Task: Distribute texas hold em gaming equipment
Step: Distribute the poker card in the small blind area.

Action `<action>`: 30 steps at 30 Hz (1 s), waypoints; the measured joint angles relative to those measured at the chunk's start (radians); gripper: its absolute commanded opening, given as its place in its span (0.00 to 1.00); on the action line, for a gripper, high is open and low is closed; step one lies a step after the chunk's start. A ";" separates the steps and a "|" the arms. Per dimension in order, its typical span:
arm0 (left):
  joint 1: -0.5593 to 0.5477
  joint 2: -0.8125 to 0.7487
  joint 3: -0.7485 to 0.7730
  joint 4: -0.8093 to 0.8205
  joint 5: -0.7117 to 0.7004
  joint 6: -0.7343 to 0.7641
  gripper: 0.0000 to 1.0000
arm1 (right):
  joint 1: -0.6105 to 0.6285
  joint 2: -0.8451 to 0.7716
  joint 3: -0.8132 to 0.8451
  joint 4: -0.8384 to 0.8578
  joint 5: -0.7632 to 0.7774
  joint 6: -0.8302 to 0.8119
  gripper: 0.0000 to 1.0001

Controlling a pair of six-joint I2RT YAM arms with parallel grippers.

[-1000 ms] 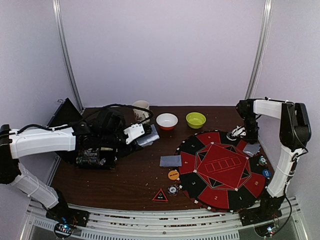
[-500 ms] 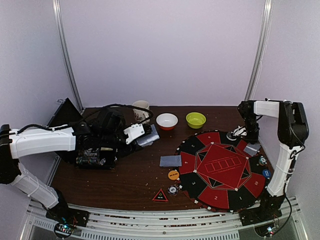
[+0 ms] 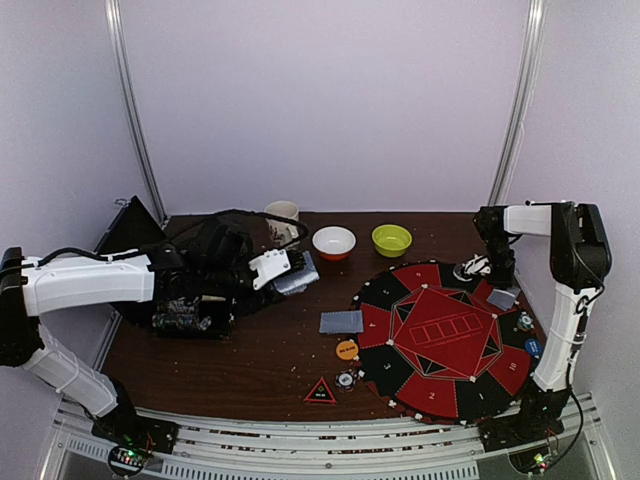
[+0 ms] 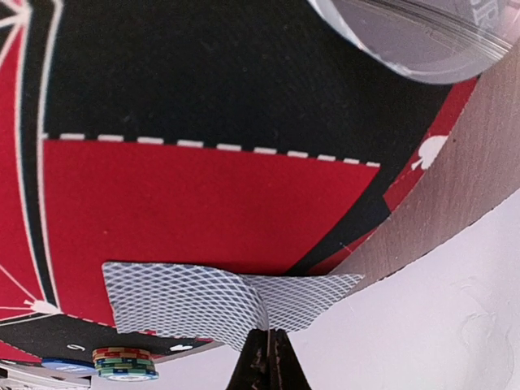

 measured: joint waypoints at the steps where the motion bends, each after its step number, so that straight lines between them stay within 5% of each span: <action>1: 0.000 0.001 0.000 0.000 0.000 0.000 0.45 | 0.000 0.003 0.000 0.003 0.002 -0.001 0.04; 4: 0.000 0.001 0.000 0.000 0.000 0.000 0.45 | -0.003 0.013 0.003 0.010 0.004 -0.003 0.09; 11: 0.000 0.001 0.000 0.000 0.000 0.000 0.45 | -0.004 0.018 0.005 0.045 0.018 -0.003 0.43; 20: 0.000 0.001 0.000 0.000 0.000 0.000 0.45 | 0.000 0.011 0.005 0.109 0.048 0.012 0.61; 30: 0.000 0.001 0.000 0.000 0.001 0.000 0.45 | 0.109 -0.225 -0.002 0.327 0.032 0.311 0.87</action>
